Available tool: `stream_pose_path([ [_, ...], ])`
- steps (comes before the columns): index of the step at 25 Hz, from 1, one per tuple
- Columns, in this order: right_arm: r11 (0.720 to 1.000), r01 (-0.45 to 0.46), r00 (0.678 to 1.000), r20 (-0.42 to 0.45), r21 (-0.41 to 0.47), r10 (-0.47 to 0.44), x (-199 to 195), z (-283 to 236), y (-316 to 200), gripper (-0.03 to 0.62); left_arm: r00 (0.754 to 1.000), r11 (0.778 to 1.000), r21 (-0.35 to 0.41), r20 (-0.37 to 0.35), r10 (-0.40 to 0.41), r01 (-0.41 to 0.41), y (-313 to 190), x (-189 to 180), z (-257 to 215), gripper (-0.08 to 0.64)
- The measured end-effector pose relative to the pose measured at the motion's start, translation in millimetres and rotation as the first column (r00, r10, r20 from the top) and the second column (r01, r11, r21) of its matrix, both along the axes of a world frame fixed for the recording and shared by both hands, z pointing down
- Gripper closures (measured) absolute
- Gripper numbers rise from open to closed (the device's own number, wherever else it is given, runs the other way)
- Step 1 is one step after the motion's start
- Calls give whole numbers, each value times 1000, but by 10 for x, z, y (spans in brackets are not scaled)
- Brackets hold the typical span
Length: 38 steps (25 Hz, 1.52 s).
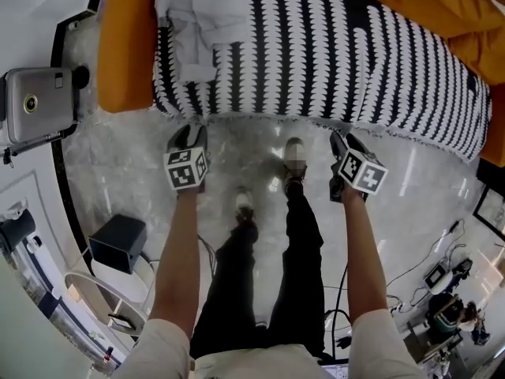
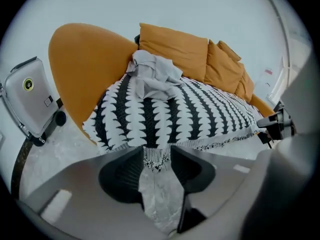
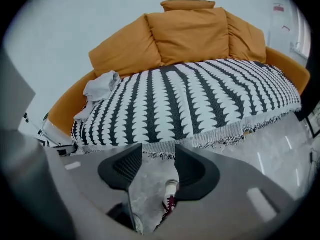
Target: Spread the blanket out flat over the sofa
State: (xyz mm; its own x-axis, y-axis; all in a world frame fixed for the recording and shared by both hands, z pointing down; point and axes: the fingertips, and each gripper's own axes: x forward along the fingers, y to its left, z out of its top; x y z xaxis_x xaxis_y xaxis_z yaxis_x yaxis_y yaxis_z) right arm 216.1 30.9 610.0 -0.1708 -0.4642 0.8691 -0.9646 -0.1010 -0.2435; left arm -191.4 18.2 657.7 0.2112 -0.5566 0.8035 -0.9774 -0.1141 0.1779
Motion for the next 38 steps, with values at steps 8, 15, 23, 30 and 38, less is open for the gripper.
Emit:
stream_pose_path([
  [8, 992, 9, 1000, -4, 129, -8, -145, -897, -144, 559, 999, 991, 127, 25, 46, -48, -225, 8, -958, 443],
  [15, 974, 70, 996, -69, 214, -57, -254, -1795, -238, 589, 988, 956, 251, 60, 139, -150, -430, 226, -2028, 549],
  [23, 927, 161, 983, -135, 339, -121, -320, -2764, -277, 589, 979, 915, 347, 78, 189, -205, -418, 459, -3005, 549],
  [30, 858, 261, 962, -191, 442, -195, -545, -3510, -300, 589, 974, 873, 433, 94, 204, -224, -367, 479, -3749, 549],
  [38, 784, 348, 935, -252, 515, -249, -760, -4418, -237, 589, 970, 834, 494, 114, 216, -244, -289, 496, -4585, 549],
])
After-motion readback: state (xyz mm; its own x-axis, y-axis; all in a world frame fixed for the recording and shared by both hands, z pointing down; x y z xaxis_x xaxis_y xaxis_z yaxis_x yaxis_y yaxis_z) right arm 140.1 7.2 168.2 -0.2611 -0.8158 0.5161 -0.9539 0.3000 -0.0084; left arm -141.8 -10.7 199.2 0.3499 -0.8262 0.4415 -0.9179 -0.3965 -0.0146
